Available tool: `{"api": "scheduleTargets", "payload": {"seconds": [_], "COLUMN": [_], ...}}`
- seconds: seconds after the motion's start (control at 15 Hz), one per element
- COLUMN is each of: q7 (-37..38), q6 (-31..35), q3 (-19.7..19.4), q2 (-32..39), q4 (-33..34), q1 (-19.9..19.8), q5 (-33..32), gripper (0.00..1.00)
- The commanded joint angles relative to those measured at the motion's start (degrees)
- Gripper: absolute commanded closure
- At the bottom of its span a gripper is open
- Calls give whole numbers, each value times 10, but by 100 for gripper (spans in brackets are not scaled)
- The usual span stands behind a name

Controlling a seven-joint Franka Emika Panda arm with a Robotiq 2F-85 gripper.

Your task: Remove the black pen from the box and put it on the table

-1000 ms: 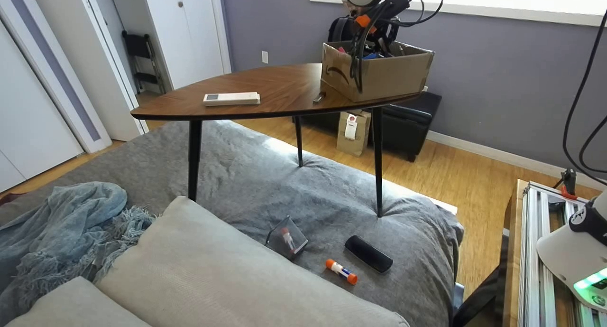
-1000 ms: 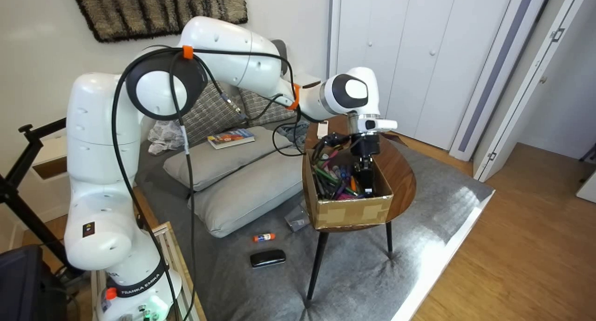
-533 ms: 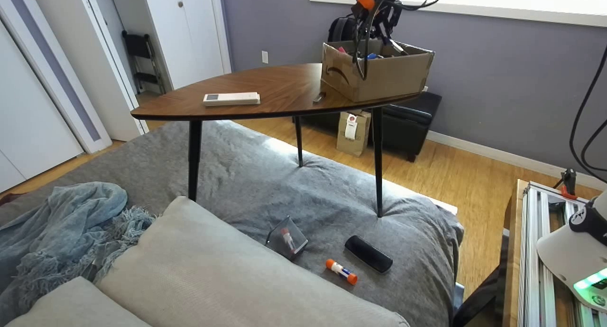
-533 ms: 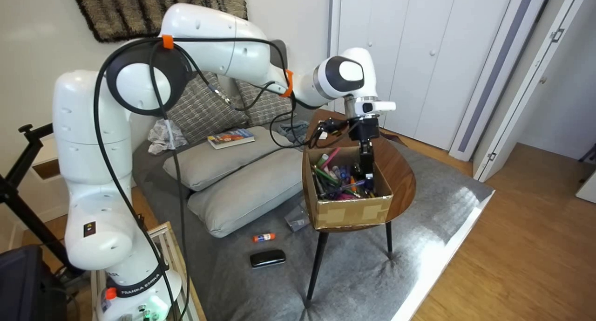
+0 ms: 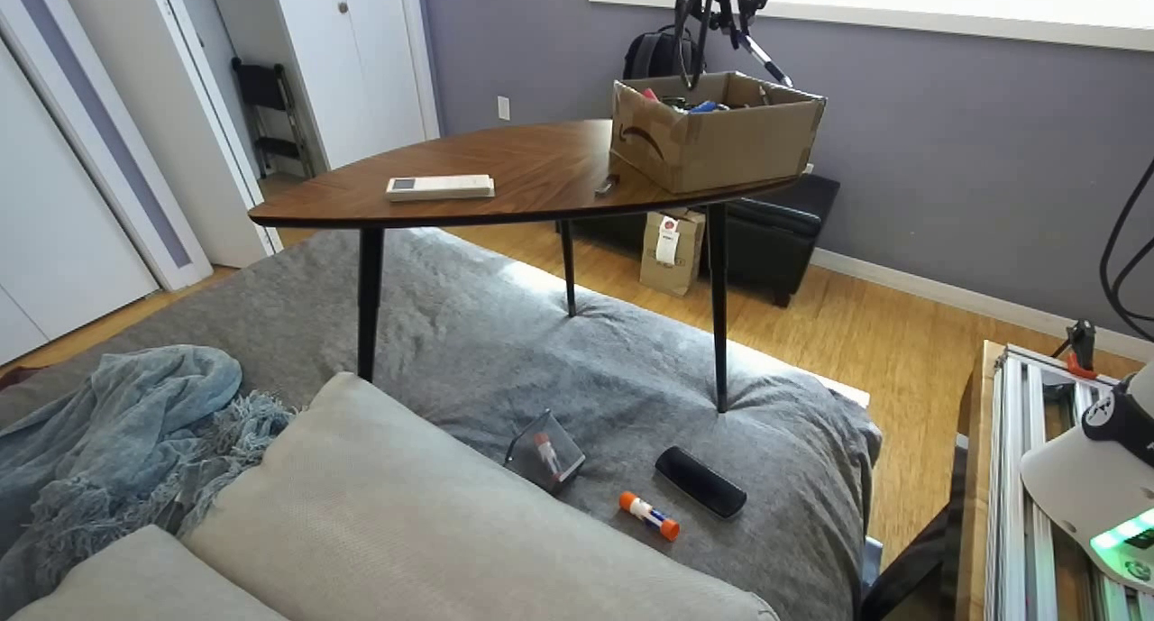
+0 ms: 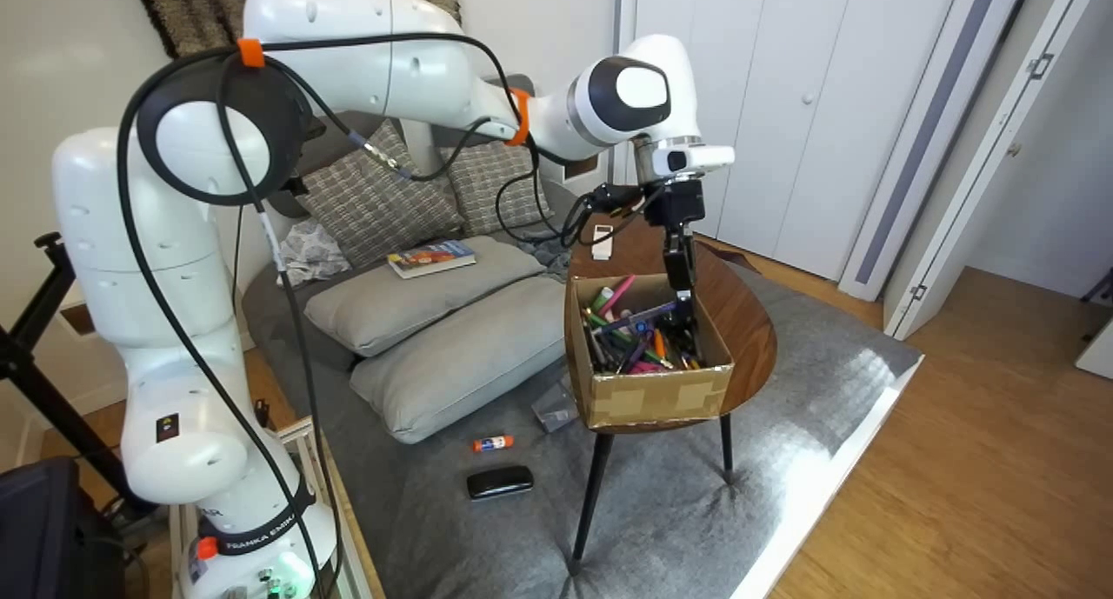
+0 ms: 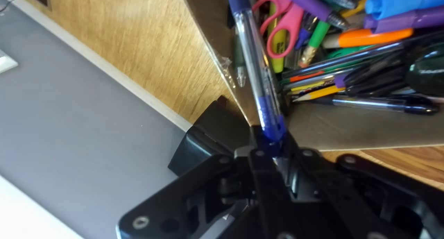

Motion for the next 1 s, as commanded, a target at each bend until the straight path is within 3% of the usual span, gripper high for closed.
{"api": "scheduleTargets", "payload": {"seconds": [0.0, 0.4, 0.47, 0.53, 0.93], "q7": [-12, 6, 2, 1, 0], "q6": [-2, -12, -3, -3, -3], "q3": [5, 0, 1, 1, 1], "q2": [-34, -49, -41, -42, -37], "q4": [-1, 33, 21, 25, 23], "q1": [-18, -41, -33, -35, -34], "q5": [105, 269, 220, 225, 224], "gripper": [97, 97, 97, 88, 88]}}
